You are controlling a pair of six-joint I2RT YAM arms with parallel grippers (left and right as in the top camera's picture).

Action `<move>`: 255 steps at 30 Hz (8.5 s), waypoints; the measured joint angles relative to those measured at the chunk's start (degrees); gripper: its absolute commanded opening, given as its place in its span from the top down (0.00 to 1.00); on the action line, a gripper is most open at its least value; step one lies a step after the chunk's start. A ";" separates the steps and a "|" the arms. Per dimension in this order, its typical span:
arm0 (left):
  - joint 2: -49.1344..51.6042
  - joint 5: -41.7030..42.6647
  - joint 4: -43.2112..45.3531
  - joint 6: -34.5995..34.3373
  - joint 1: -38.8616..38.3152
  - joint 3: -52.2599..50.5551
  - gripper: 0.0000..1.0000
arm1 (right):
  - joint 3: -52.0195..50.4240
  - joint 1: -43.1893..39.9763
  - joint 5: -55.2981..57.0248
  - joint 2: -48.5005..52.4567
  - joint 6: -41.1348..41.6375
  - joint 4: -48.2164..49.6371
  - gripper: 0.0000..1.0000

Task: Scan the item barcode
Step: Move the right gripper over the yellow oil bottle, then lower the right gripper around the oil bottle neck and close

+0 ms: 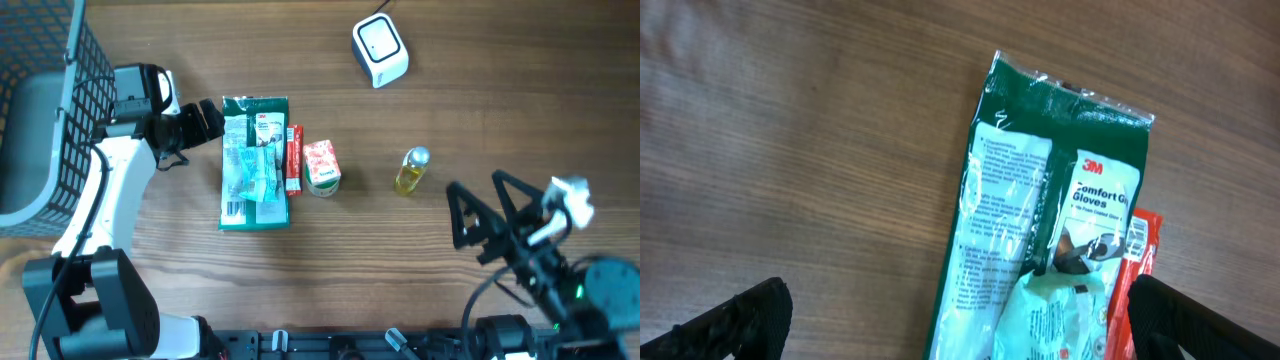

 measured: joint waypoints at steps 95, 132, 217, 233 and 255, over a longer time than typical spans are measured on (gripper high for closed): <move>0.02 -0.02 0.15 0.02 0.00 0.00 0.00 | 38.95 10.78 17.55 75.97 4.31 -37.57 0.00; 0.02 -0.02 0.15 0.02 0.00 0.00 0.00 | 38.95 10.78 17.53 75.97 5.42 -38.66 0.14; 0.02 -0.04 0.15 0.00 0.00 0.00 0.00 | 35.34 13.31 19.28 78.66 10.25 -35.85 0.36; 0.02 -0.02 0.15 0.02 0.00 0.00 0.00 | 35.36 13.31 19.28 78.64 10.40 -35.82 0.27; 0.02 -0.02 0.15 0.02 0.00 0.00 0.00 | 36.46 13.31 19.28 78.64 11.87 -35.65 0.46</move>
